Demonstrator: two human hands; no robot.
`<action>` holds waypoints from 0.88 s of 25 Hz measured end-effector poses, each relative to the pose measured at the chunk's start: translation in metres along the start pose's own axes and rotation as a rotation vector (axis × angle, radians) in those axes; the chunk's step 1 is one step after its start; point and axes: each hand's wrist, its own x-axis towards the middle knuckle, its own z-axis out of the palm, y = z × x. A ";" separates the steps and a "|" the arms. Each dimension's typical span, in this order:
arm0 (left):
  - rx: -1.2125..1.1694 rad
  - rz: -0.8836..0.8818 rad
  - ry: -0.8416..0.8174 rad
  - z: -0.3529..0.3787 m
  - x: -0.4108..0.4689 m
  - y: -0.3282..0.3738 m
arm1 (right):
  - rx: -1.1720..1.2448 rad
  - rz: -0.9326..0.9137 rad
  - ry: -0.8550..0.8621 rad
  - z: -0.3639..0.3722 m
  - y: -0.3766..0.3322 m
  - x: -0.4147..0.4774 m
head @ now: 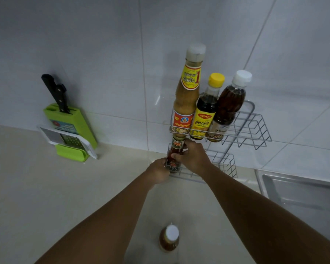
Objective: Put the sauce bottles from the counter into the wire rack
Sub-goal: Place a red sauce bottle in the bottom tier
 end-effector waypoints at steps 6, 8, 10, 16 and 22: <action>-0.013 -0.034 -0.006 -0.011 -0.013 0.000 | 0.056 0.077 0.023 0.005 -0.001 -0.012; 0.003 -0.024 -0.013 -0.018 -0.024 0.001 | 0.068 0.096 0.023 0.005 -0.003 -0.019; 0.069 0.001 -0.026 -0.024 -0.035 0.002 | 0.074 0.109 0.016 0.003 -0.006 -0.028; 0.342 0.067 -0.204 -0.034 -0.089 0.009 | 0.110 0.098 0.085 -0.017 -0.026 -0.070; 0.428 0.038 -0.274 -0.017 -0.152 0.005 | 0.035 0.054 -0.252 -0.044 -0.063 -0.141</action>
